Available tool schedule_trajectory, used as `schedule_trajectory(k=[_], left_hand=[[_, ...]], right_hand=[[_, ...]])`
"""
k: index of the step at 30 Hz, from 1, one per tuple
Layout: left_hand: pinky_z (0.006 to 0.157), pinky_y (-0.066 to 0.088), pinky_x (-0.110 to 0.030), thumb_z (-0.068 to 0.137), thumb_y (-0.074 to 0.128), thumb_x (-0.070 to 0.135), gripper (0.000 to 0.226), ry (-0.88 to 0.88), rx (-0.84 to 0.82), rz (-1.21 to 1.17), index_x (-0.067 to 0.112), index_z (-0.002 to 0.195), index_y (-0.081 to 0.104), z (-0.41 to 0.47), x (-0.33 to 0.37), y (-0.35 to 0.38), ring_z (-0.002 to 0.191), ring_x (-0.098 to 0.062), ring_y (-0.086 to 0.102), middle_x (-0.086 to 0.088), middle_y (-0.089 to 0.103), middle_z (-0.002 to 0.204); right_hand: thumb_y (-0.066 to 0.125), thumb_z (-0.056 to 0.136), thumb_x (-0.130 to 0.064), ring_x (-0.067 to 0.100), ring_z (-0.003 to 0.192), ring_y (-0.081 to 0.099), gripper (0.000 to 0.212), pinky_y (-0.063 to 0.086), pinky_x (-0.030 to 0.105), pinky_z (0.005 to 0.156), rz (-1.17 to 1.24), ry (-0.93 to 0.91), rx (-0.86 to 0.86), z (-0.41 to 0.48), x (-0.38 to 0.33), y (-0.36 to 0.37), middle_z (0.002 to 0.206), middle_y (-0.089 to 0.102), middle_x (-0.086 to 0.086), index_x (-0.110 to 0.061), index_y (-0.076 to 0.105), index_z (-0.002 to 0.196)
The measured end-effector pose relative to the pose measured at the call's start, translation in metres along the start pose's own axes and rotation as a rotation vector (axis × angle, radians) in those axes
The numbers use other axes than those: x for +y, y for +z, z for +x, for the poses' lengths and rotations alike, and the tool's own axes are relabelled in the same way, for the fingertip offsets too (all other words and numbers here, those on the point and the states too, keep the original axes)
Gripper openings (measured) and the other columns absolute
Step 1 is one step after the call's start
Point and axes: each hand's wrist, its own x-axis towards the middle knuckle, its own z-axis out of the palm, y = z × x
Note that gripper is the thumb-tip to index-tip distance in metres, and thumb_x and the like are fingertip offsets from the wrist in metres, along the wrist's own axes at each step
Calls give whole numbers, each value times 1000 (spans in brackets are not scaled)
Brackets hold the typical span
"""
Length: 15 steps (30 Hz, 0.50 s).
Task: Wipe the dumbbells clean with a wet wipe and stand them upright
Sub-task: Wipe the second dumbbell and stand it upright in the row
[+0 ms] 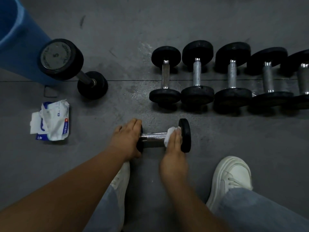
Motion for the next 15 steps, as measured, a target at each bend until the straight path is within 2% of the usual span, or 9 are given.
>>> schedule_trajectory(k=[2,5,7,11,13,14,15], left_hand=[[119,20,-38,60,87,39,122,-3,-6,-3,19,153,10,0,0,0,144,-20,28,0,13,162],[117,21,-37,60,87,40,123,-4,-3,10,19,154,10,0,0,0,144,-19,28,0,14,161],[118,20,-37,60,87,39,124,-5,-11,7,18,155,8,-1,1,-1,145,-19,25,-1,12,162],[119,19,-37,62,86,39,123,-10,-14,2,18,155,7,0,1,-2,146,-19,25,-2,11,162],[118,21,-38,61,86,40,123,-7,-24,10,18,155,9,0,0,1,145,-19,27,-1,13,162],[118,21,-37,61,86,40,123,-4,-32,11,18,154,9,0,0,1,145,-19,27,-1,13,162],[118,21,-37,61,85,40,122,-4,-24,5,18,154,10,0,0,1,145,-18,28,-1,14,162]], right_hand=[[44,86,-3,24,105,59,90,49,31,78,-80,-20,1,-10,3,13,159,-26,-4,-14,-13,154],[42,91,-4,25,110,60,79,49,32,81,12,50,15,17,-12,1,163,-14,1,-17,0,156],[38,94,-2,24,120,56,70,49,33,87,46,59,-10,23,-13,-9,163,-7,-5,-24,12,155],[41,88,5,18,127,51,86,49,31,89,67,-52,-28,5,2,-7,159,-20,-19,-31,1,155],[42,91,2,19,124,53,81,49,30,87,107,44,-12,12,-1,-3,162,-12,-14,-29,4,156],[42,95,-4,20,122,55,73,48,30,87,161,134,-39,15,-10,0,164,-3,-7,-27,8,156],[40,99,-13,21,119,55,64,47,32,87,188,131,-84,13,-20,-1,163,8,-1,-27,12,156]])
